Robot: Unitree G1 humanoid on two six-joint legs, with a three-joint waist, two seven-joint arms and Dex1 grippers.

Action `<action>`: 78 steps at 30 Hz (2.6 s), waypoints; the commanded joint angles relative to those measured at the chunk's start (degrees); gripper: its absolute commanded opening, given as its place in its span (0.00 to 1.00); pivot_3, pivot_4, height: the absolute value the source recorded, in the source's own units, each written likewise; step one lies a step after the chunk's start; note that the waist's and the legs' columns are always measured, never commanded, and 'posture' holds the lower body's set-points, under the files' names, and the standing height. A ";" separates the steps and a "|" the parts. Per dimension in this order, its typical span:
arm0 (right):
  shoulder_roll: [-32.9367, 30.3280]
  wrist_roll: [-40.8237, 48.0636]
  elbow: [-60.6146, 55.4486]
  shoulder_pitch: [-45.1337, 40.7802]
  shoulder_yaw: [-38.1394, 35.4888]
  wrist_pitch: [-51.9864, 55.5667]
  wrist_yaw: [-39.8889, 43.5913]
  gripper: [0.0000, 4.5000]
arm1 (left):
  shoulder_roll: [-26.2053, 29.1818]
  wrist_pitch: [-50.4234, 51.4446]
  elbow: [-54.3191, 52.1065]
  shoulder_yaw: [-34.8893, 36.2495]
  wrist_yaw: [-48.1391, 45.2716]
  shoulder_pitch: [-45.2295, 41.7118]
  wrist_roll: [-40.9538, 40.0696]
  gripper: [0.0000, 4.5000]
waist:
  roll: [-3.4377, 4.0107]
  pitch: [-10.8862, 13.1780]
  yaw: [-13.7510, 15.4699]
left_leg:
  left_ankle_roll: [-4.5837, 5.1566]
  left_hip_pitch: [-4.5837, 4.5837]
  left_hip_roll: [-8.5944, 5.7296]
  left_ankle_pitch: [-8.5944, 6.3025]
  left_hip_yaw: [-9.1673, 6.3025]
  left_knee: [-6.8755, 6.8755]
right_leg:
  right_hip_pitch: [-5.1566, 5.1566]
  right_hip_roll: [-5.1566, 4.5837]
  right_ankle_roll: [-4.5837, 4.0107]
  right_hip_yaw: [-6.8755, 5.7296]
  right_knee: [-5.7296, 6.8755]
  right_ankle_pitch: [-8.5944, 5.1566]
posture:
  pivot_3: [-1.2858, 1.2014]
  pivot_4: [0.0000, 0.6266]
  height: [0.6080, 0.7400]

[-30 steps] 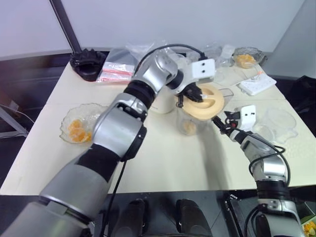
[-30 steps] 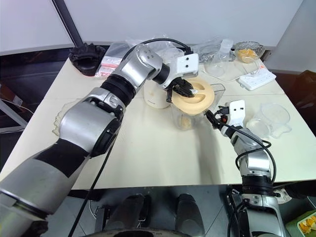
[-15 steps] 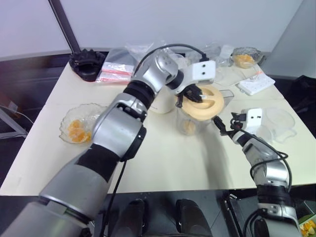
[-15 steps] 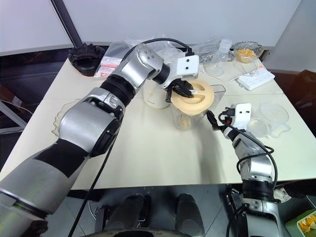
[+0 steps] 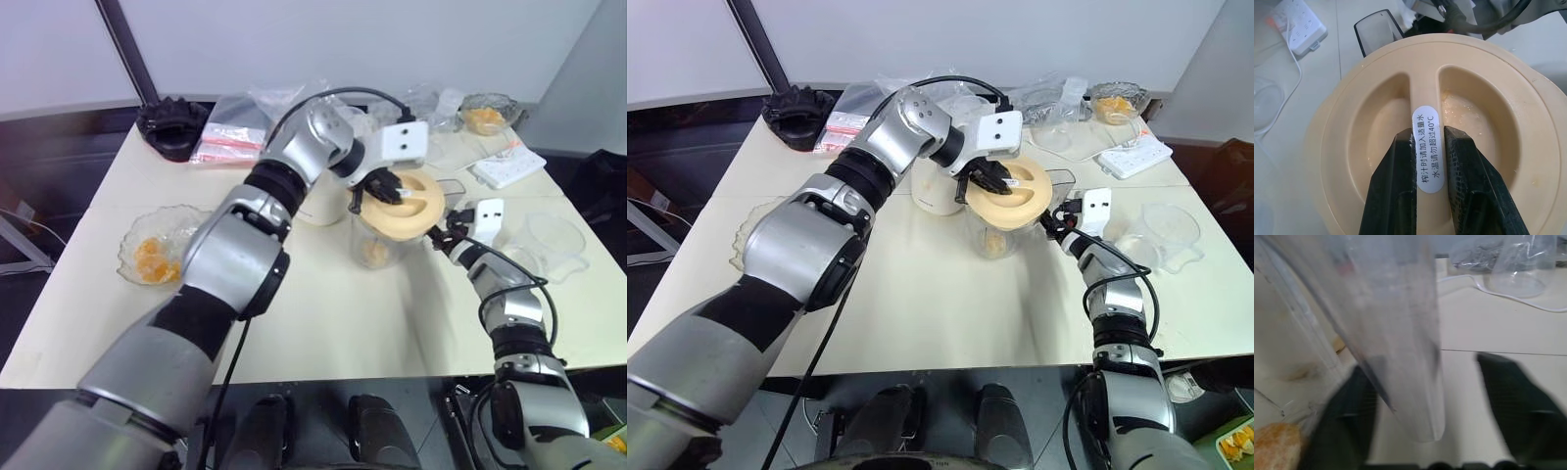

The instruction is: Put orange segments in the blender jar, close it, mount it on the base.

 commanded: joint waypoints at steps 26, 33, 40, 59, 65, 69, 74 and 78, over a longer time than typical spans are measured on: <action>0.45 -1.50 -7.76 1.40 0.58 1.24 -3.71 0.18 | -3.20 16.91 3.37 0.44 13.76 8.36 -0.76 0.06 | -0.02 -0.06 0.35 | 0.01 -0.02 -0.04 -0.02 -0.08 -0.07 | 0.02 -0.04 0.10 -0.01 0.00 -0.08 | 0.52 0.24 1.00; 0.54 -1.90 -7.90 0.85 0.80 1.74 -3.75 0.18 | -4.25 20.87 3.17 0.85 17.40 9.94 -1.62 0.06 | 0.02 -0.22 0.47 | 0.01 -0.02 -0.06 -0.03 -0.09 -0.07 | 0.09 -0.07 0.00 -0.03 -0.10 -0.16 | 0.52 0.24 1.00; 0.52 -2.15 -7.56 0.47 1.22 2.44 -3.18 0.18 | -4.06 21.48 3.14 0.53 19.27 10.36 -1.81 0.06 | 0.10 -0.58 0.43 | 0.06 -0.04 -0.06 -0.06 -0.19 -0.11 | 0.32 -0.07 -0.07 -0.09 -0.54 -0.20 | 0.52 0.24 1.00; -1.52 -3.50 -4.84 -0.25 1.52 1.75 -2.30 0.18 | -2.02 14.62 1.19 1.21 16.33 4.62 -3.73 0.91 | -0.08 -1.03 -0.03 | 0.14 0.05 -0.04 -0.09 -0.05 -0.94 | -0.08 -0.02 0.15 -0.07 -0.73 -0.08 | 0.52 0.24 1.00; -2.01 -3.68 -3.48 -0.74 1.42 1.49 -1.66 0.18 | -0.70 14.86 -0.15 5.69 12.10 -1.69 -8.60 0.91 | 0.00 -0.87 0.06 | 0.28 -0.46 -0.09 0.00 0.02 -0.89 | -0.59 -0.03 0.17 -0.03 -0.69 -0.07 | 0.52 0.24 1.00; -2.38 -4.33 -1.24 -1.98 1.70 1.53 -1.69 0.18 | 0.63 15.71 -1.73 8.55 7.72 -5.91 -12.11 0.91 | 0.08 -0.17 0.09 | 0.26 -0.94 -0.16 0.07 0.04 -0.85 | -1.17 -0.03 -0.09 0.02 -0.55 0.10 | 0.52 0.24 1.00; -2.92 -5.49 0.68 -2.52 2.38 1.60 -2.11 0.18 | 1.84 16.95 -3.20 11.78 5.10 -9.00 -15.94 0.91 | 0.08 0.29 0.08 | 0.25 -0.98 -0.16 0.08 0.07 -0.92 | -1.22 -0.03 -0.10 0.04 -0.55 0.11 | 0.52 0.24 1.00; -3.35 -6.22 1.08 -2.32 2.79 2.05 -2.95 0.18 | 2.86 17.36 -4.09 13.66 4.89 -10.47 -18.00 0.91 | 0.08 0.30 0.06 | 0.25 -0.98 -0.16 0.08 0.08 -0.87 | -1.19 -0.04 -0.10 0.04 -0.55 0.10 | 0.52 0.24 1.00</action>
